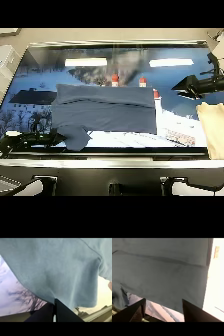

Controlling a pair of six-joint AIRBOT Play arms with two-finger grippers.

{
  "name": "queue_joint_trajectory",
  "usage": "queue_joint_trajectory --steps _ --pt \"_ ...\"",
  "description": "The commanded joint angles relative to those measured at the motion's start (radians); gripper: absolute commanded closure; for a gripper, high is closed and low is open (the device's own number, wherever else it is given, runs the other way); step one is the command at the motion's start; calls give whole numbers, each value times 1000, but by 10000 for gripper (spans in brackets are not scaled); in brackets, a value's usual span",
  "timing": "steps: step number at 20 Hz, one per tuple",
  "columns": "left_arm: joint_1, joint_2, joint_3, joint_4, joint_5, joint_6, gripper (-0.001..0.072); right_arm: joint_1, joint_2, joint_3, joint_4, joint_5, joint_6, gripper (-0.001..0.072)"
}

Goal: Fold the clothes and pants, and hang the long-sleeved shirts on hangers.

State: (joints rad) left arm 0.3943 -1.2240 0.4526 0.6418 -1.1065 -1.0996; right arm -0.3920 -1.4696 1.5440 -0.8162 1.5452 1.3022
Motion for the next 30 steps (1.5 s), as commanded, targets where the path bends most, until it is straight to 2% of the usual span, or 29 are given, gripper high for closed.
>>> queue_joint_trajectory --steps 1,5,12,19,21,23,30 --pt "-6 -2 0 -11 8 0 691 -19 0 -68 -38 3 -4 184" --pt "-6 -2 0 -11 8 1 691 -68 0 -307 -39 23 7 183" --pt "-6 -2 0 -11 7 0 691 -45 -2 -621 -75 -114 -67 183" --pt "-6 -2 0 -11 7 -1 691 -45 -4 -690 -33 -241 -138 187" --pt "-6 -2 0 -11 7 -4 691 -45 -11 -690 -5 -245 -161 189" --pt "-6 -2 0 -11 8 -4 691 -45 -15 -698 -3 -248 -167 226" --pt "-6 -2 0 -11 7 -11 691 -45 -17 -799 66 -318 -231 226"
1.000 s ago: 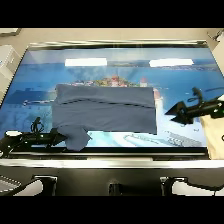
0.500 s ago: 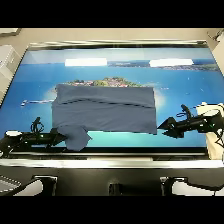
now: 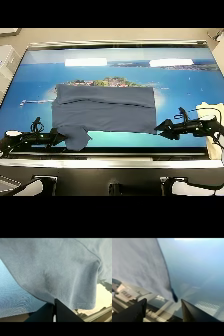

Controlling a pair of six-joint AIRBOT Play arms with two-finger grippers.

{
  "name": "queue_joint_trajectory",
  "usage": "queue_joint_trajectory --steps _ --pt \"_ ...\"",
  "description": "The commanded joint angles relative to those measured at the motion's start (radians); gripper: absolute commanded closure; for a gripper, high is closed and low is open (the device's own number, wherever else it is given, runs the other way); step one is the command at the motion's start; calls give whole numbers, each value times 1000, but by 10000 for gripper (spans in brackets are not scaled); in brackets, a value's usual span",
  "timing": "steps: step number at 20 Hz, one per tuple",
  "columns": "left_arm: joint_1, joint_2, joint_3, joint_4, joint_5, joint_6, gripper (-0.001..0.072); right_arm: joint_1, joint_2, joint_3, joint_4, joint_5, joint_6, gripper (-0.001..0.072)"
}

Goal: Fold the clothes and pants, and hang the long-sleeved shirts on hangers.

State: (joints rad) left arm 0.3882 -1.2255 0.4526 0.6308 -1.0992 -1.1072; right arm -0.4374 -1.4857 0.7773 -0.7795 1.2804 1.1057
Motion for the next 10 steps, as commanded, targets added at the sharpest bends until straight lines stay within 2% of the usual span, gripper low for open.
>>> queue_joint_trajectory --steps 1,4,6,10 --pt "0 -1 0 0 0 -3 691 1 -1 -38 47 -68 -44 226" --pt "0 -1 0 0 0 -3 691 1 -1 -42 62 -103 -49 232" --pt "0 -1 0 0 1 -3 691 1 -1 -42 66 -119 -49 297" --pt "0 -1 0 0 1 -3 691 37 -1 -42 82 -130 -59 303"
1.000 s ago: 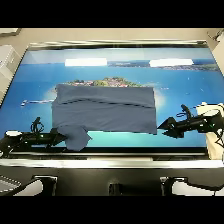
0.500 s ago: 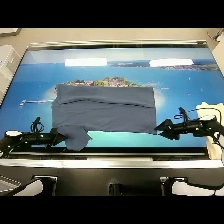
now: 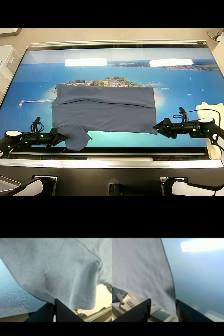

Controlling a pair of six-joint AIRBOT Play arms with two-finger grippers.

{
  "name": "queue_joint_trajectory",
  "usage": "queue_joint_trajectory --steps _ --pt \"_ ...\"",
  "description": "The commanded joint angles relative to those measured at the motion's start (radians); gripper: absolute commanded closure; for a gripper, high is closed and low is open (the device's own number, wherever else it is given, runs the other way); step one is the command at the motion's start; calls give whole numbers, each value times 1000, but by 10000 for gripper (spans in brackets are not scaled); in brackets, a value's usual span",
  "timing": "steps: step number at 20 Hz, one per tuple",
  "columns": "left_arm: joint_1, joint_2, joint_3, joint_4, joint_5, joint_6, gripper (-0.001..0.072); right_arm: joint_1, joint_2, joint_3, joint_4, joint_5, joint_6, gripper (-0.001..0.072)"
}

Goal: Fold the clothes and pants, and hang the long-sleeved shirts on hangers.

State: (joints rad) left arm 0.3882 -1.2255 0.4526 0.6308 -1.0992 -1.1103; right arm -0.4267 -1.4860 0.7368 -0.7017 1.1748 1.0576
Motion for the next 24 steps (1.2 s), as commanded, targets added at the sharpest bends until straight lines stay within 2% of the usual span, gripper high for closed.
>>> queue_joint_trajectory --steps 1,2,4,11,12,13,14,18,19,20,24 --pt "0 -1 0 0 0 0 691 58 -1 -2 -1 -26 -14 303" --pt "0 -1 0 0 0 -3 691 84 -1 -2 -2 -26 -8 309" --pt "0 -1 0 0 0 -8 691 99 0 -2 -2 -25 1 472" --pt "0 -1 0 1 1 -7 691 99 0 -2 -19 21 0 467" --pt "0 -1 0 1 1 -7 691 99 0 -1 -21 14 0 526" --pt "0 -1 0 1 1 -7 691 99 0 -1 -21 6 0 619" --pt "0 -1 0 1 0 -7 691 99 0 -1 -21 -3 0 648" --pt "0 -1 0 1 0 -4 691 99 13 -1 -30 -27 -16 636" --pt "0 -1 0 1 0 -4 691 98 14 -1 -36 -34 -15 609" --pt "0 -1 0 1 0 -4 691 98 15 -1 -44 -38 -15 550" --pt "0 -1 0 1 0 -4 691 98 15 0 -51 -23 -15 523"
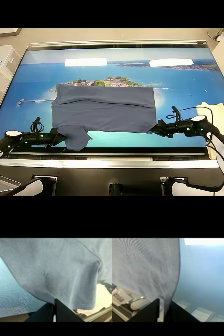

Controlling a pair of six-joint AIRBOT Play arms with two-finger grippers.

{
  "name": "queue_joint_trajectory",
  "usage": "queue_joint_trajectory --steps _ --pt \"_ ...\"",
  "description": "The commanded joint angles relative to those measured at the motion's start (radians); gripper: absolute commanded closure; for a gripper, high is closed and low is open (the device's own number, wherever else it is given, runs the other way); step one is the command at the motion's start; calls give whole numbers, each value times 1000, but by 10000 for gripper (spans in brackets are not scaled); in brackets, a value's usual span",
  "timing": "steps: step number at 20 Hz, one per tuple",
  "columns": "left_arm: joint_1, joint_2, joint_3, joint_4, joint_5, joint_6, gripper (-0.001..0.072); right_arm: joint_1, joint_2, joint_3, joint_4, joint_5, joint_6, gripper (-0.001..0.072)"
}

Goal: Fold the clothes and pants, and hang the long-sleeved shirts on hangers.

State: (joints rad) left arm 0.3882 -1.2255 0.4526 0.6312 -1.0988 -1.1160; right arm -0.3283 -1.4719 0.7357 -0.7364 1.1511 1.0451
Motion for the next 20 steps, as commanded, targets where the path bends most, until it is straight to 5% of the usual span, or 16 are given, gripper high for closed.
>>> queue_joint_trajectory --steps 1,8,13,20 --pt "0 -1 0 1 0 2 691 0 2 1 -26 2 0 523" --pt "0 -1 0 0 0 2 691 0 51 1 -103 -21 17 536" --pt "0 -1 0 0 0 2 691 0 59 1 -102 -34 17 687" --pt "-2 2 151 0 -56 0 693 12 96 14 93 62 -74 691"
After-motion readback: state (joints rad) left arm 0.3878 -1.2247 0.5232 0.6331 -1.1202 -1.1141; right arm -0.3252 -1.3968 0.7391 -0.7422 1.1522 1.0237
